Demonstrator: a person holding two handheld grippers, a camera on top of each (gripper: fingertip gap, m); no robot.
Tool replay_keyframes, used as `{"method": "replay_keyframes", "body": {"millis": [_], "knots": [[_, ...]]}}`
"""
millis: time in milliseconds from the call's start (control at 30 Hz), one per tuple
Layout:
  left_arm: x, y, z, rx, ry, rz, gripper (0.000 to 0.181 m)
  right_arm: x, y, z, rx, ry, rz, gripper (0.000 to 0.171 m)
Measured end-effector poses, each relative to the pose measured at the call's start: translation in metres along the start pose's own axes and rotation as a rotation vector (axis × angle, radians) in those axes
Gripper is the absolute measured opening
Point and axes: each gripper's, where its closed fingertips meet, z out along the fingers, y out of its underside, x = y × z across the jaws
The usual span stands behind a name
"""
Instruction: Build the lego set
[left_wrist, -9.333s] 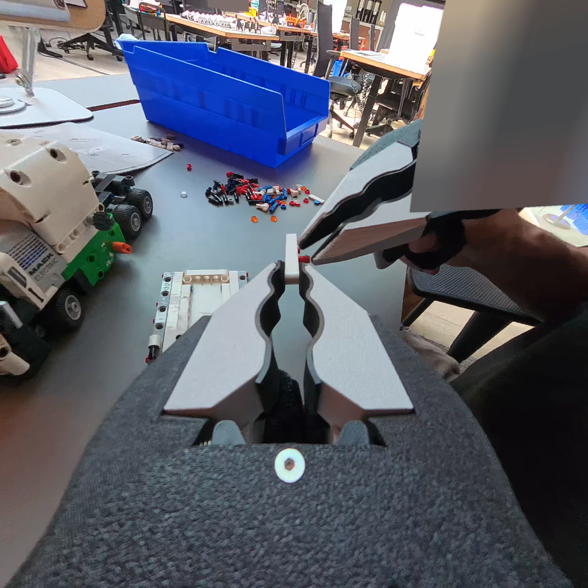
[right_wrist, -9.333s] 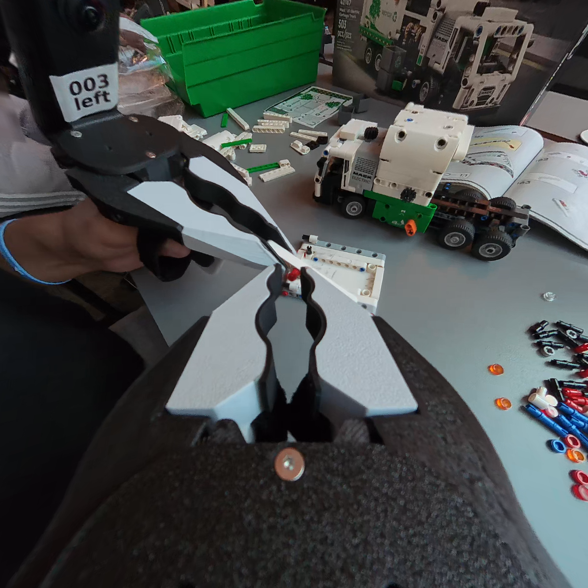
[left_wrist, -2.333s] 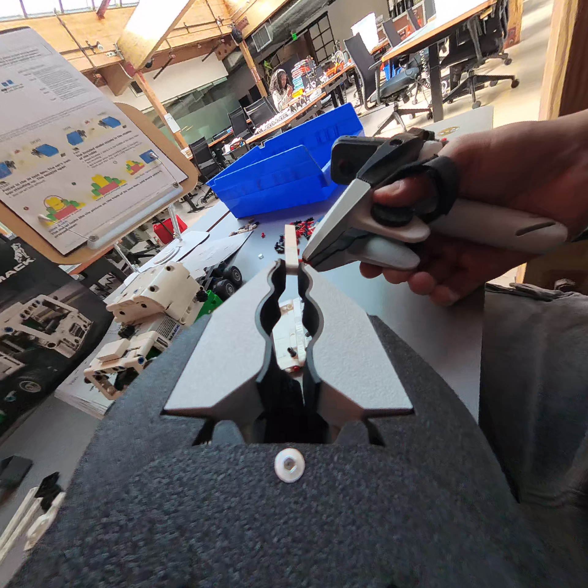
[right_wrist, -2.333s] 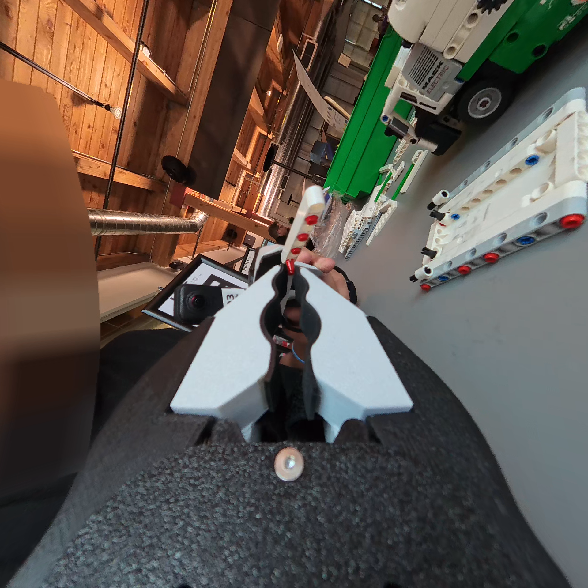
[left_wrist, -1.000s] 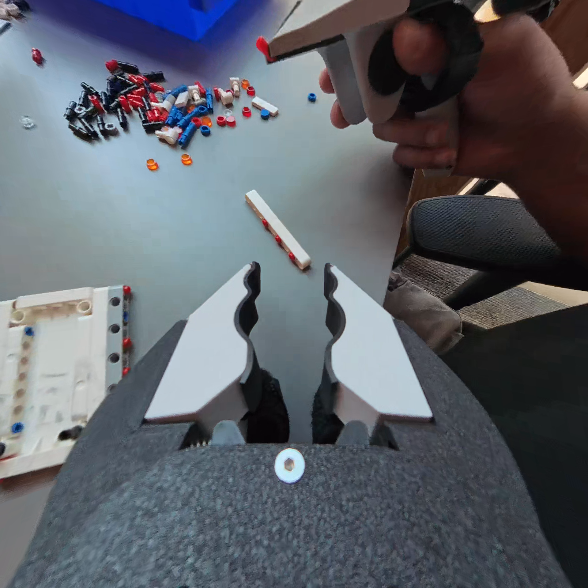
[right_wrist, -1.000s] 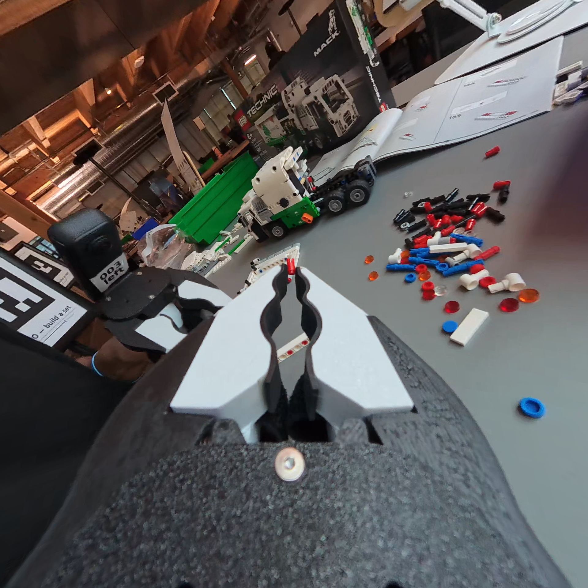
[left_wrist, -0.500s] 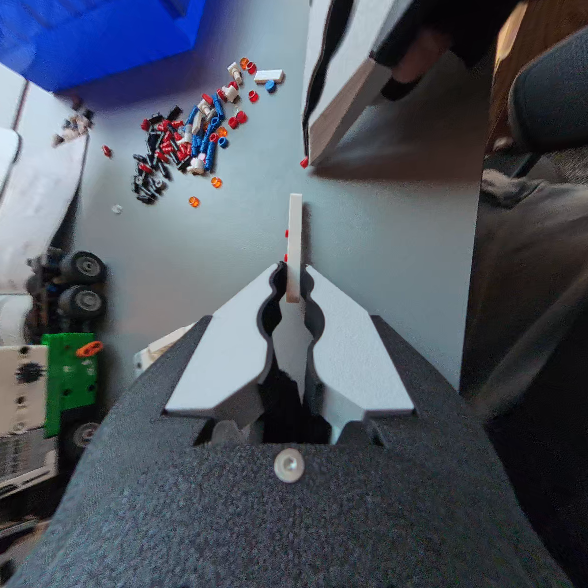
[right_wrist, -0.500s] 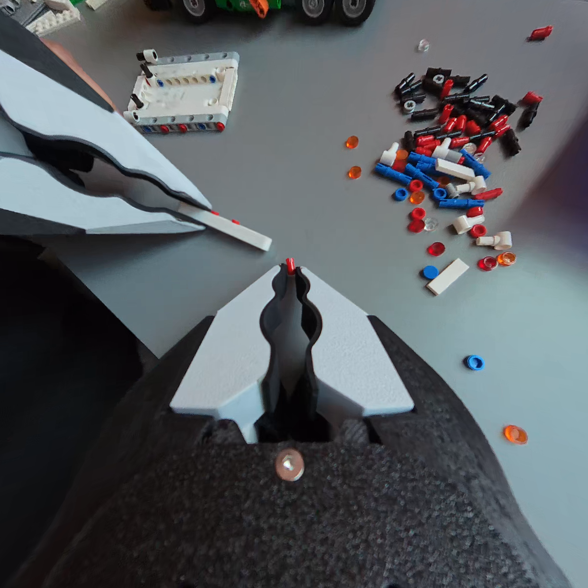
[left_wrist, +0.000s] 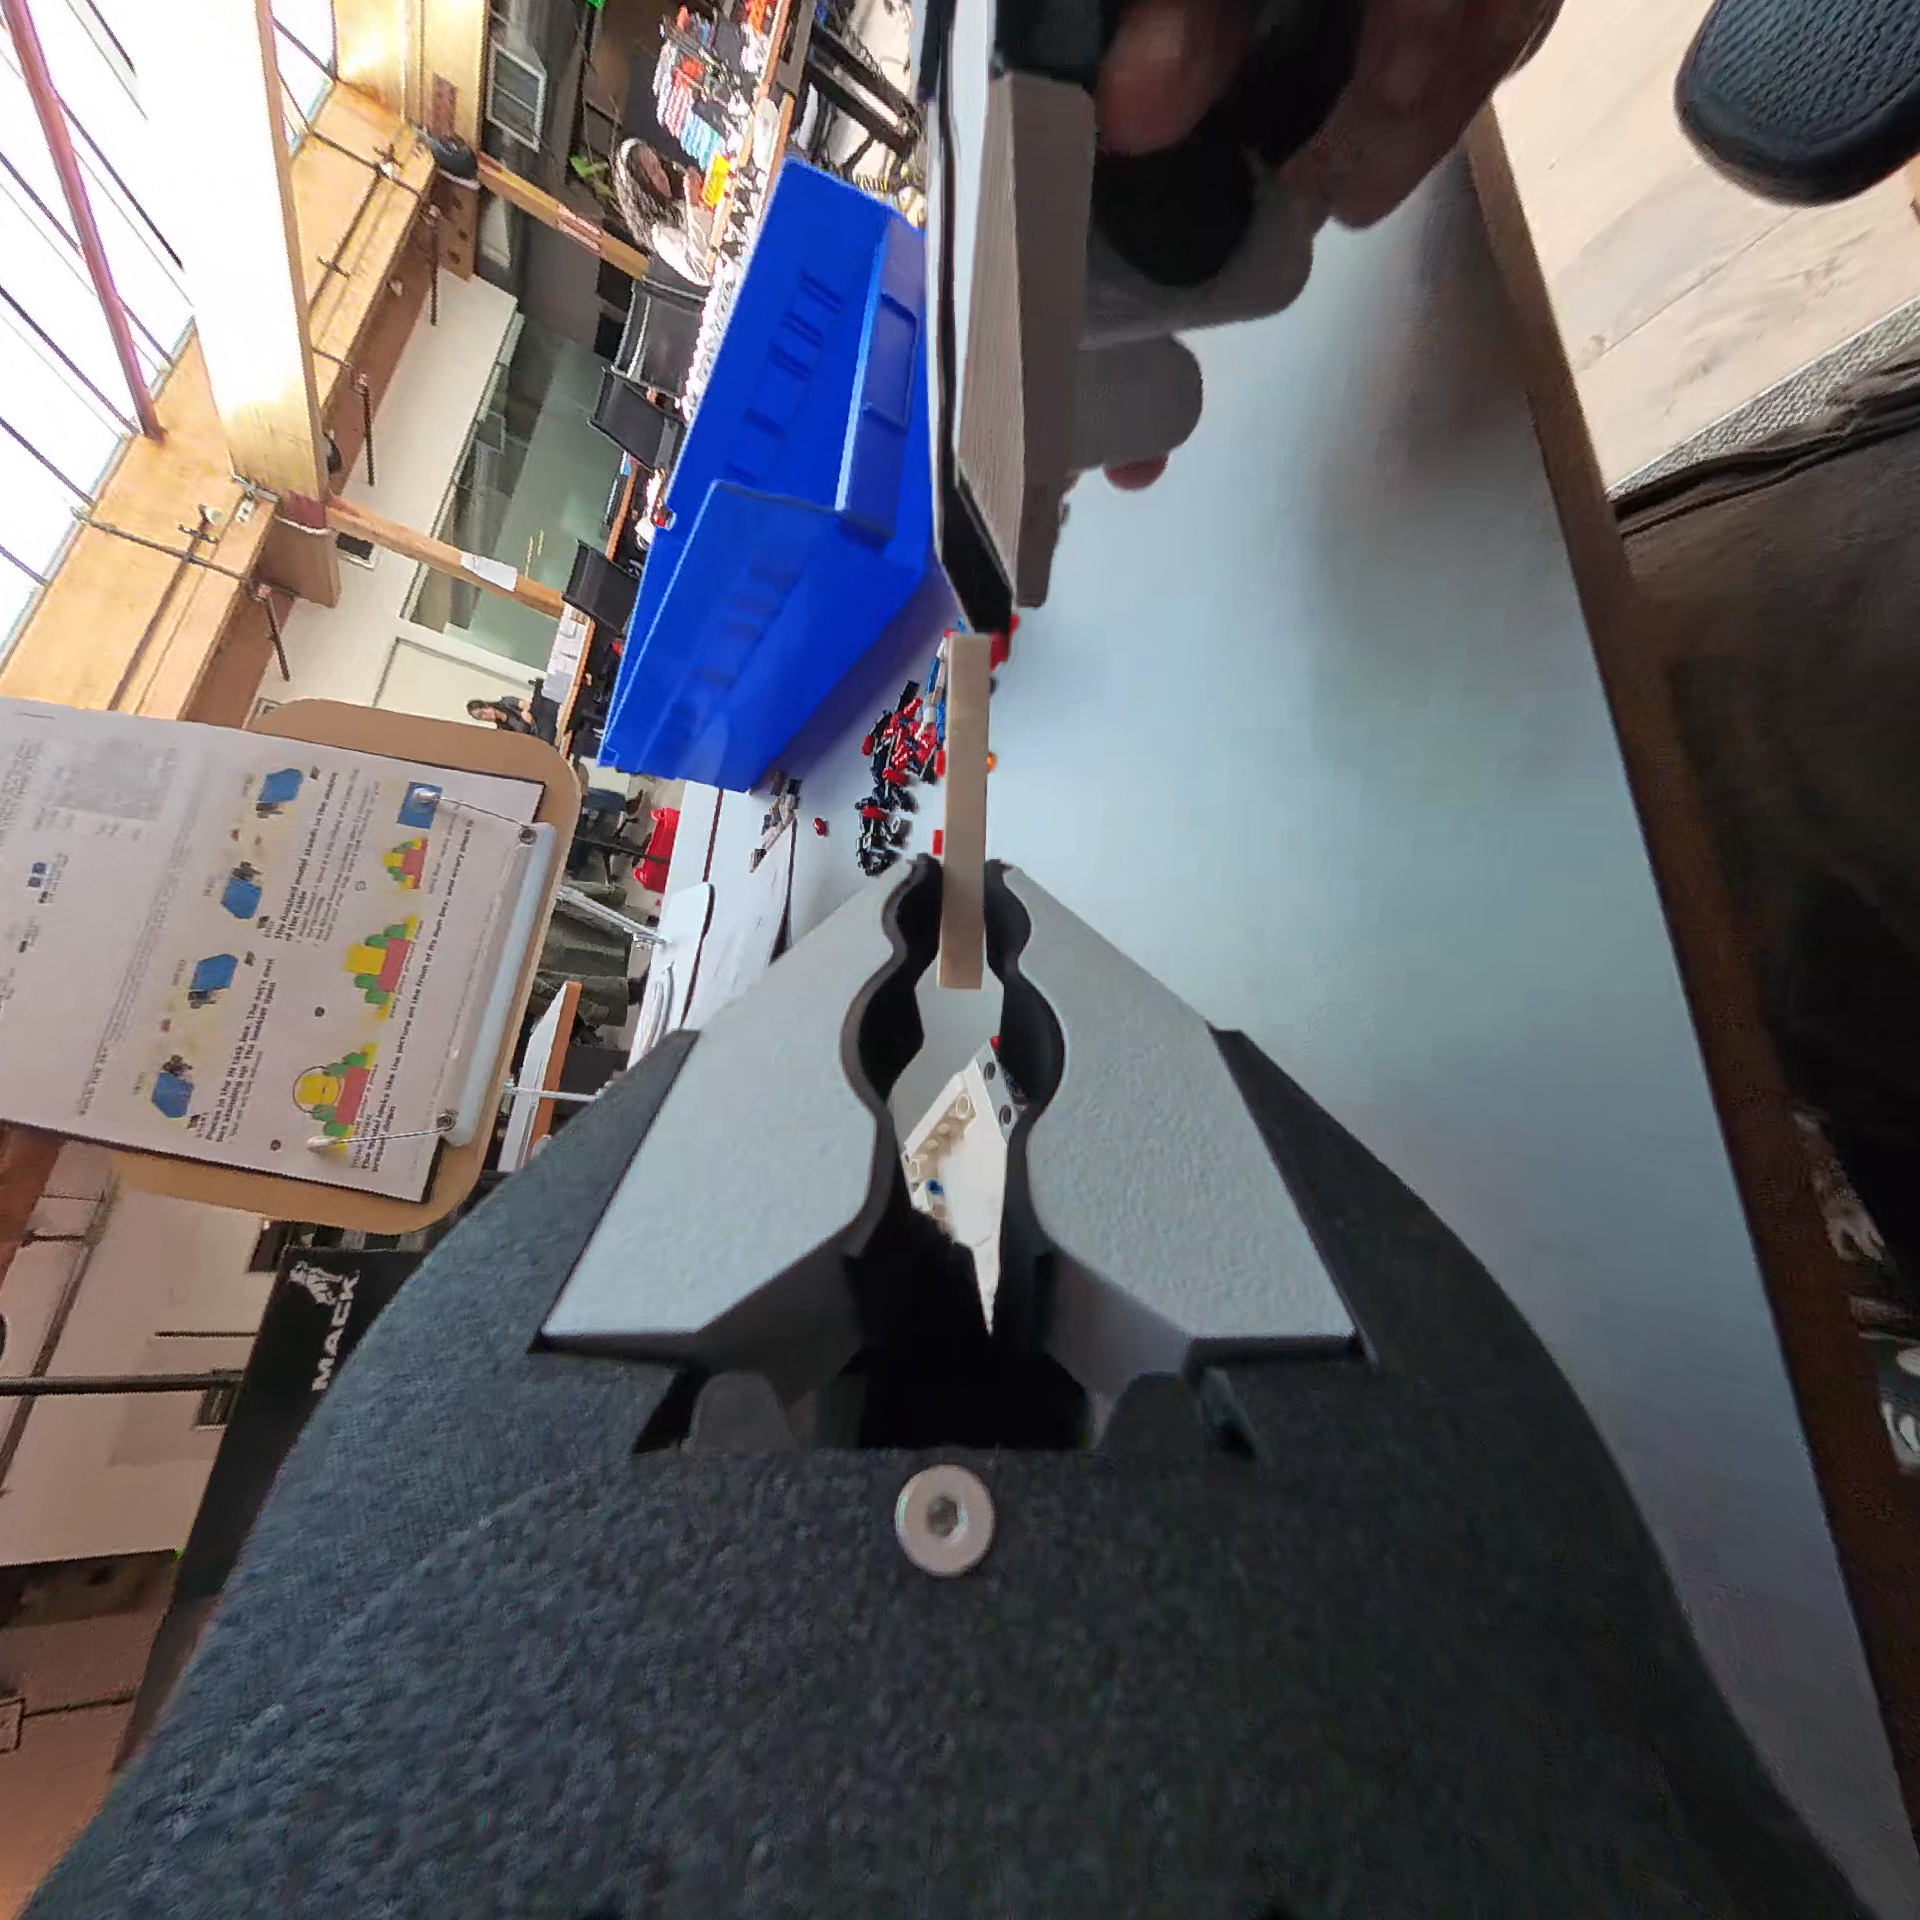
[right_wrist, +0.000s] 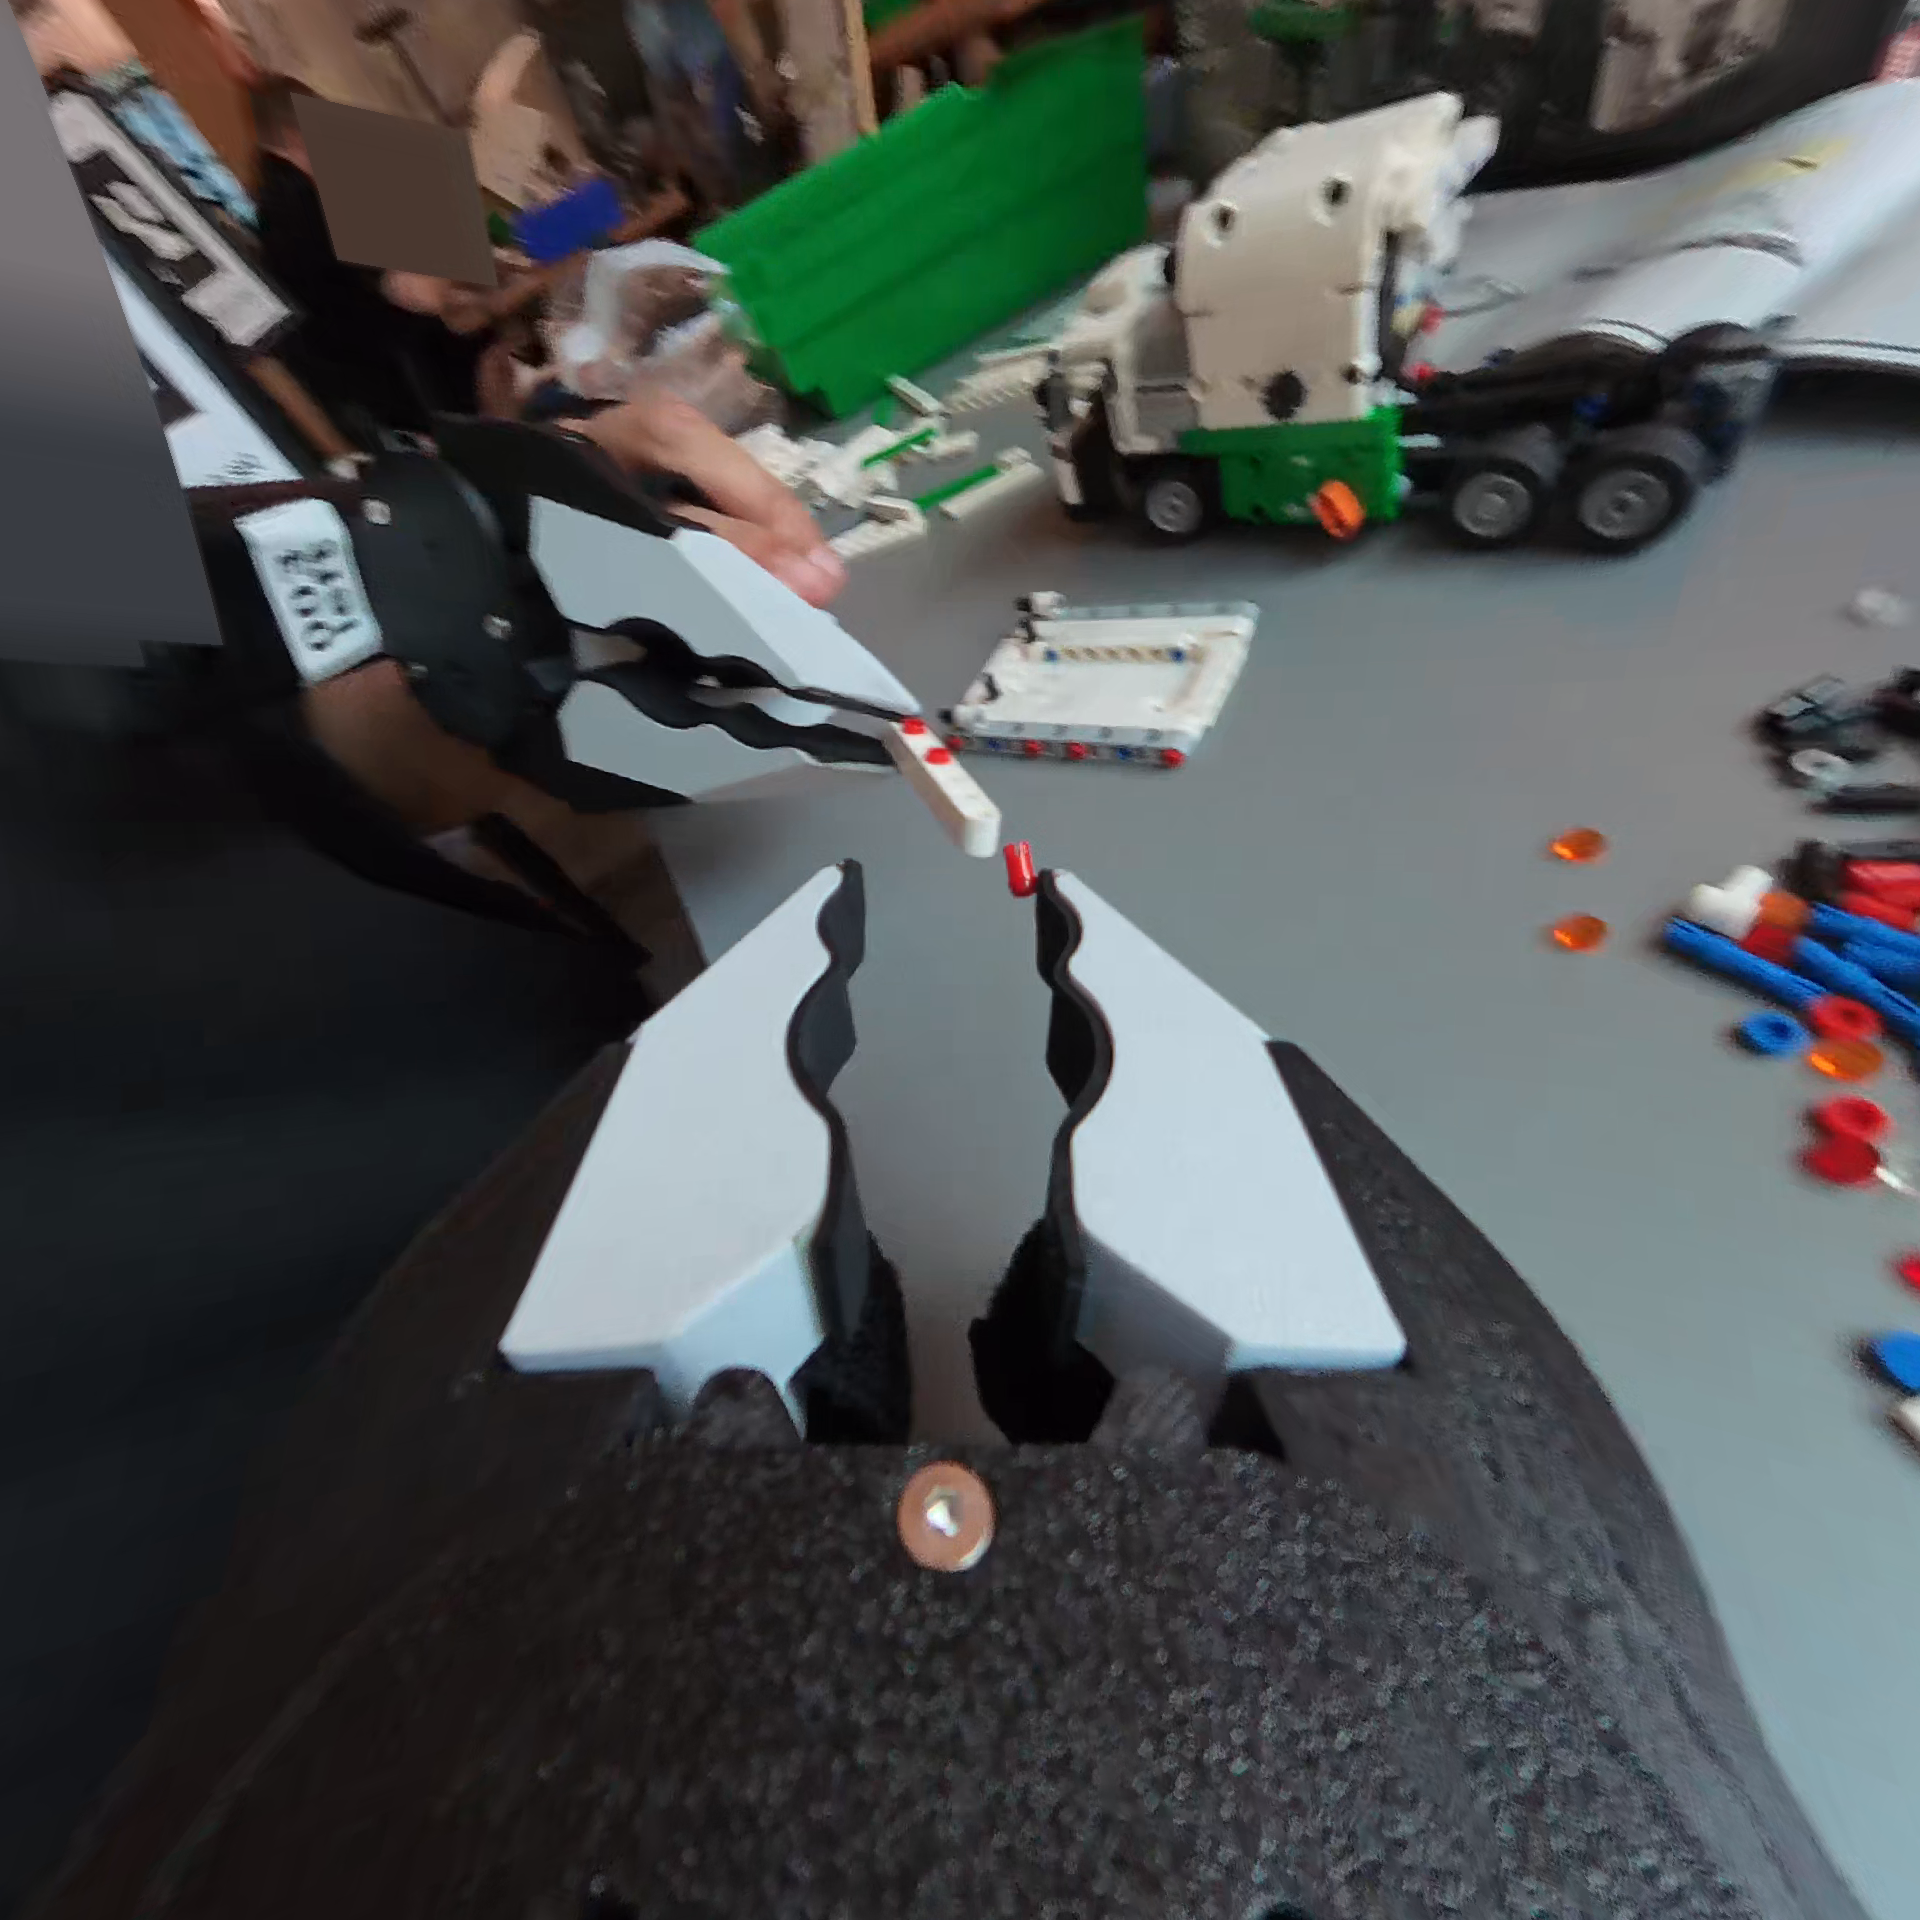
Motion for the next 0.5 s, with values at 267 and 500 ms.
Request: {"method": "replay_keyframes", "body": {"millis": [267,500], "knots": [[0.006,0.004,-0.016,0.015,-0.013,-0.016,0.006,-0.001,-0.001,0.016,0.024,-0.013,0.007,0.025],[0.01,0.024,-0.024,-0.022,-0.01,-0.005,0.006,-0.013,0.0,0.037,-0.019,-0.052,0.012,0.024]]}}
